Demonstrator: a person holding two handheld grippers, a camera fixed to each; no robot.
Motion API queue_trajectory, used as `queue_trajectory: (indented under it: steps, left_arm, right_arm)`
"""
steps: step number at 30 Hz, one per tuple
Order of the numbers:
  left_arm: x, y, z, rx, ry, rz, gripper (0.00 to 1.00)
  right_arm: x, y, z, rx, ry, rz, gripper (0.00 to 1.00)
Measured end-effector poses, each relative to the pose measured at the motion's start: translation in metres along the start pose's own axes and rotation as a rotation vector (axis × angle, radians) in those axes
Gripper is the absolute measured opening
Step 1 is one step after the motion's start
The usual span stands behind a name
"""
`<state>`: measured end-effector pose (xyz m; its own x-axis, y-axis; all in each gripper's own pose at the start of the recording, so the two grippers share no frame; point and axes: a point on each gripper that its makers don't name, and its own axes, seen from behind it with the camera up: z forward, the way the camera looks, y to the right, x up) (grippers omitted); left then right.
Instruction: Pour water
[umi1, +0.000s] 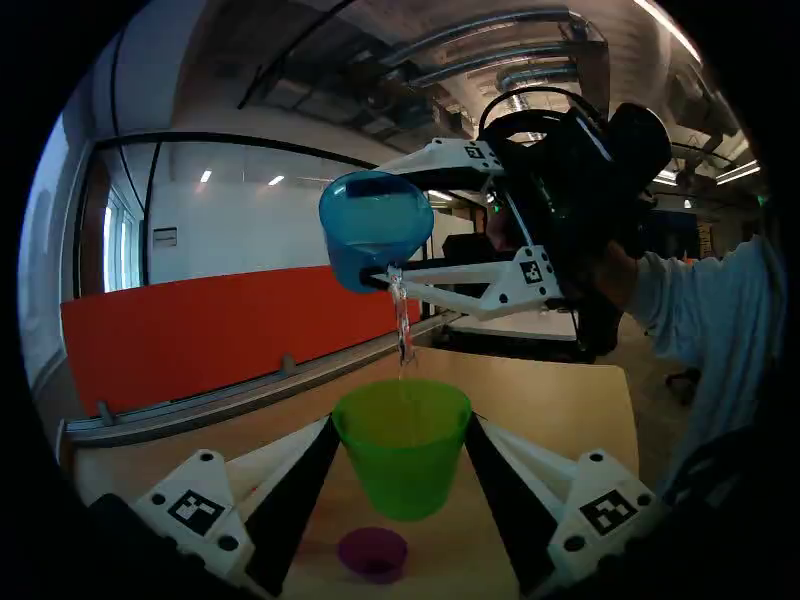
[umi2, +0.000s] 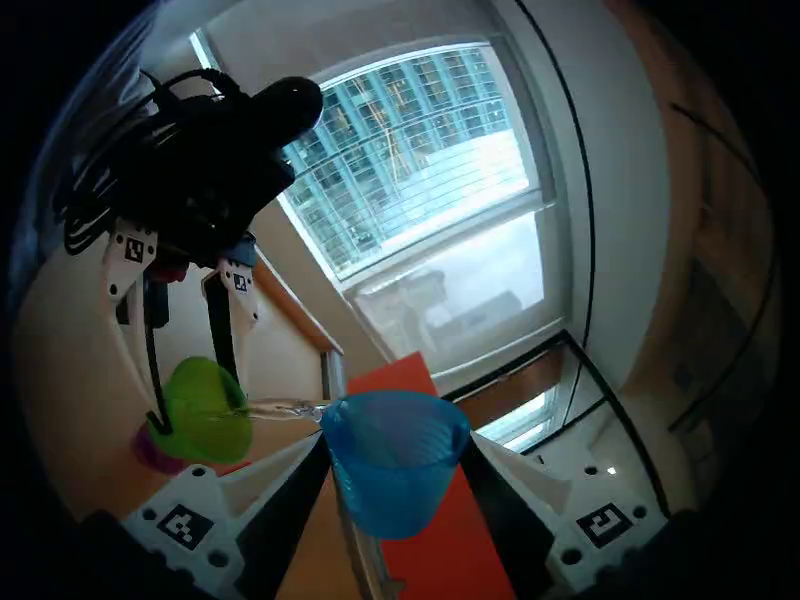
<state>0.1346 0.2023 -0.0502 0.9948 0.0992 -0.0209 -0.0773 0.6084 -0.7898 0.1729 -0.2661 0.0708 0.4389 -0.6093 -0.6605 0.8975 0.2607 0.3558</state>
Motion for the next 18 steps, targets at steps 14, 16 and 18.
queue_trajectory:
  steps: [14, 16, 18]
  left_arm:
    - [0.001, 0.000, 0.000, -0.001, -0.002, 0.004, 0.88]
    - [0.000, 0.000, 0.000, -0.001, -0.002, 0.005, 0.87]
    - [0.000, 0.000, 0.000, -0.002, -0.002, 0.005, 0.88]
  right_arm:
    - [0.004, 0.013, 0.006, -0.025, 0.000, -0.077, 0.90]
    - [0.004, 0.015, 0.007, -0.028, 0.001, -0.088, 0.90]
    - [0.005, 0.016, 0.007, -0.031, 0.001, -0.098, 0.90]
